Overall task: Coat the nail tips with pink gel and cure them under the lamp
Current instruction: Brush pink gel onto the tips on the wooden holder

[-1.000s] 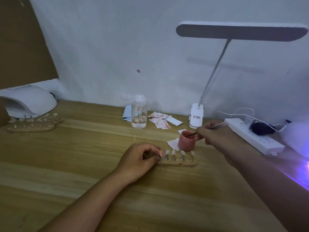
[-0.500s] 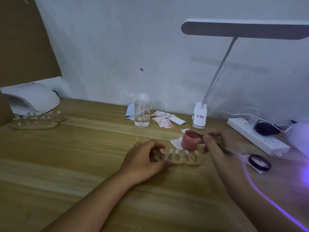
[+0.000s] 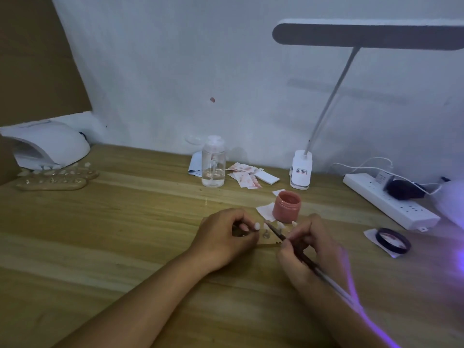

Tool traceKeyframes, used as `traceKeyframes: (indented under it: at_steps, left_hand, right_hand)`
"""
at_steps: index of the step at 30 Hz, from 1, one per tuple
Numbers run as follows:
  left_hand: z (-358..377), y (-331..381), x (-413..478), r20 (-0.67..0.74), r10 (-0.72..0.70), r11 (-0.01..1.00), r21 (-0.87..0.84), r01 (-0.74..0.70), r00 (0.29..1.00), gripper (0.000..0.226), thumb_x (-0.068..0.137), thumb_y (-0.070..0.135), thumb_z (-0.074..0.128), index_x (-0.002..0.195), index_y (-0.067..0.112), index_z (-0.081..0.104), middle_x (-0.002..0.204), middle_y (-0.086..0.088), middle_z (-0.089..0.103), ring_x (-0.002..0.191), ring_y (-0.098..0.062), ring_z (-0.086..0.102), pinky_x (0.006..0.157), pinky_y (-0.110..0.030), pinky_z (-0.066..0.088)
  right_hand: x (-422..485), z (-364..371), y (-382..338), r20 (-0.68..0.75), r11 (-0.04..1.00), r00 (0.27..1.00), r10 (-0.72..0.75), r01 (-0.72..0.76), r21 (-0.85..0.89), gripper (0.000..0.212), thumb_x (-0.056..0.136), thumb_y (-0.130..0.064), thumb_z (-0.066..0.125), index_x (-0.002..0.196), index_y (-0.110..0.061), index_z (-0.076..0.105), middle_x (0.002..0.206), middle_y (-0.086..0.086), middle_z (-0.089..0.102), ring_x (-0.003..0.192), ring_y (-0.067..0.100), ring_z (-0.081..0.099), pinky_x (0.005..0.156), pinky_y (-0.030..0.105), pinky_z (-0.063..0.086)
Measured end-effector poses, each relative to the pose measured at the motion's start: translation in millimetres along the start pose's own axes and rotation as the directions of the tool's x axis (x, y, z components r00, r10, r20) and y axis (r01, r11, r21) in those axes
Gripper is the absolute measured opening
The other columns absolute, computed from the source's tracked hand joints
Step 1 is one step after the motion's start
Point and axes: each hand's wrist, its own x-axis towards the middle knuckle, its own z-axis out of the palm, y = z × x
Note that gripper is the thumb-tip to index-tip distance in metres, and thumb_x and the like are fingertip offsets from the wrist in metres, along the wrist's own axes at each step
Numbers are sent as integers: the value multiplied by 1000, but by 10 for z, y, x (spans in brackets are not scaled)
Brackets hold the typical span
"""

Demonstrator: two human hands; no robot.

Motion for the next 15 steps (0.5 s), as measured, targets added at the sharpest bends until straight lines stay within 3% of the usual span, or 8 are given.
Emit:
traceKeyframes:
  at_steps: [9, 13, 15]
  left_hand:
    - [-5, -12, -16, 1, 75, 997, -21, -75, 997, 16, 79, 19, 76, 75, 32, 67, 80, 14, 70, 76, 0, 61, 80, -31, 54]
    - [-11, -10, -16, 3, 68, 997, -29, -67, 998, 15, 79, 19, 77, 77, 31, 69, 82, 14, 71, 78, 0, 62, 84, -34, 54]
    - [-10, -3, -18, 4, 72, 997, -39, -72, 997, 15, 79, 19, 77, 76, 31, 69, 83, 15, 71, 78, -1, 62, 83, -33, 54]
  right_hand:
    - [6, 23, 0, 57, 997, 997, -58, 61, -48, 16, 69, -20, 67, 78, -25, 55, 69, -9, 63, 64, 9, 61, 58, 30, 49]
    - [16, 29, 22, 106, 995, 993, -56, 64, -74, 24, 71, -10, 73, 79, -25, 56, 75, -7, 65, 67, 10, 62, 61, 35, 51]
    - [8, 8, 38, 109, 995, 994, -25, 36, -95, 24, 69, -15, 71, 80, -27, 54, 79, -8, 65, 69, 10, 62, 60, 34, 52]
